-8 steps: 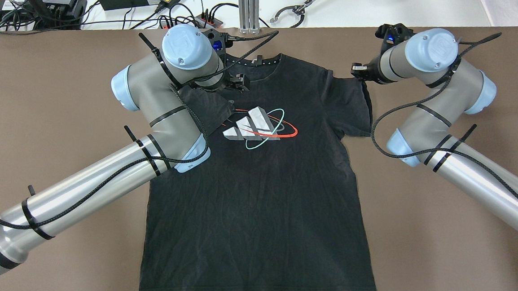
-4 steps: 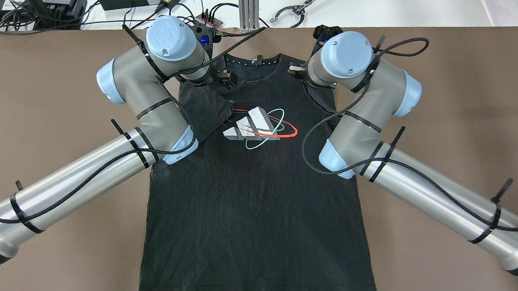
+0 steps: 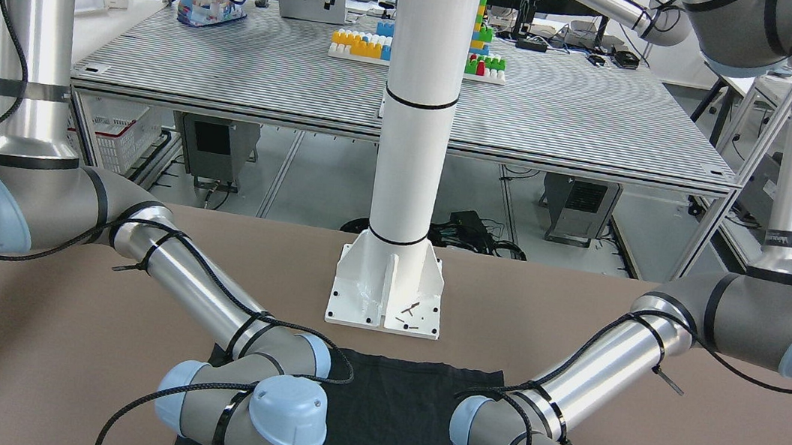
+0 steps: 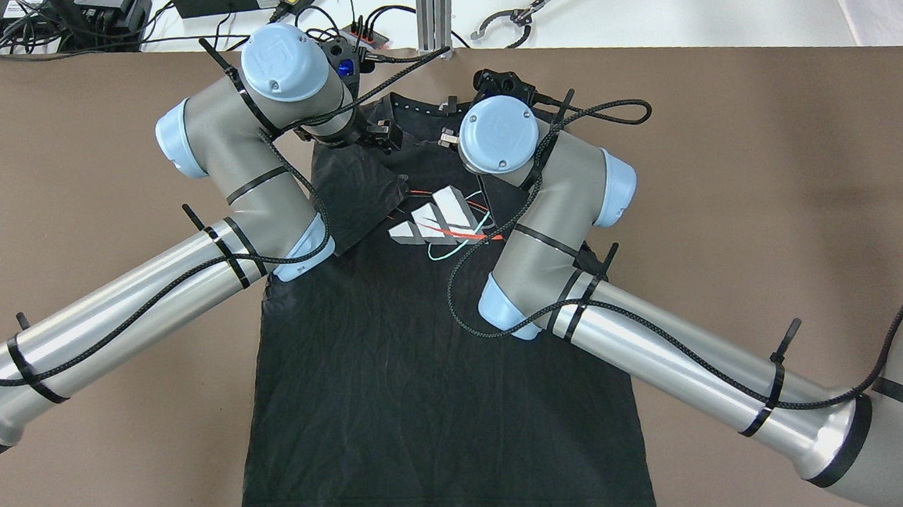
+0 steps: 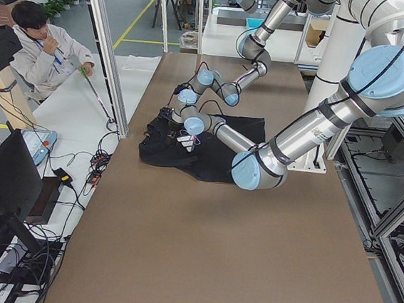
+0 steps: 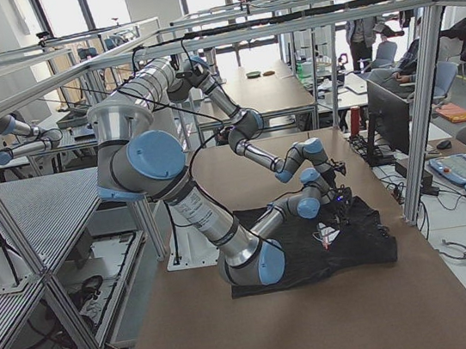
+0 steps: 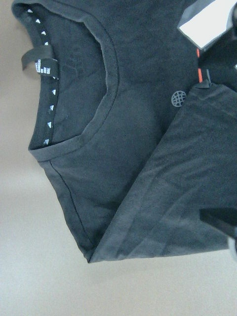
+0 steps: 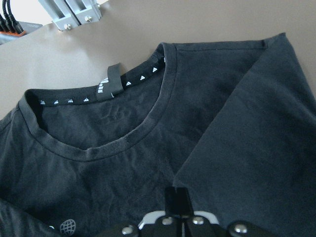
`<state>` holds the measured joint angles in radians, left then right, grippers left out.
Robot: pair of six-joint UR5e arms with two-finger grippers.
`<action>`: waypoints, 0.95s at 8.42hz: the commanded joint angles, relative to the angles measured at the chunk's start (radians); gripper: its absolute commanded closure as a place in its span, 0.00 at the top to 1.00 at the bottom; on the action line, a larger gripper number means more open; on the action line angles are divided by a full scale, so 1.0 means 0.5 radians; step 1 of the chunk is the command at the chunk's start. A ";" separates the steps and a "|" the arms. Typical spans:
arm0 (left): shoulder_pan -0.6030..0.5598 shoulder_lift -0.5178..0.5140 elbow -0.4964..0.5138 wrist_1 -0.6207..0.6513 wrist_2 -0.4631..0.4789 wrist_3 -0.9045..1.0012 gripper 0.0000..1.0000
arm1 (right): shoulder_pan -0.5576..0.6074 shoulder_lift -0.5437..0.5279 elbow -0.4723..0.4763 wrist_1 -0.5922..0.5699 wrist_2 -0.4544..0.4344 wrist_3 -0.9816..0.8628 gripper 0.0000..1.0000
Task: Fold clothes
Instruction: 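Grasp the sleeve nearest the right gripper and fold it inward while the left gripper releases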
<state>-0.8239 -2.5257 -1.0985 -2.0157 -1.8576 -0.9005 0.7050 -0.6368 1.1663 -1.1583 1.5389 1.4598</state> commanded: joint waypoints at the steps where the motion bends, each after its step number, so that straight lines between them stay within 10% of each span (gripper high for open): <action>1: -0.021 0.005 -0.003 0.000 -0.037 0.012 1.00 | -0.039 -0.109 0.035 0.019 -0.074 -0.194 0.95; 8: 0.392 0.776 -1.142 -0.003 0.299 -0.959 1.00 | -0.390 -1.290 1.474 0.058 0.067 -0.171 0.92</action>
<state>-0.7416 -2.2740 -1.4864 -2.0173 -1.8134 -1.2607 0.6241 -1.1411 1.7656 -1.1469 1.5694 1.3238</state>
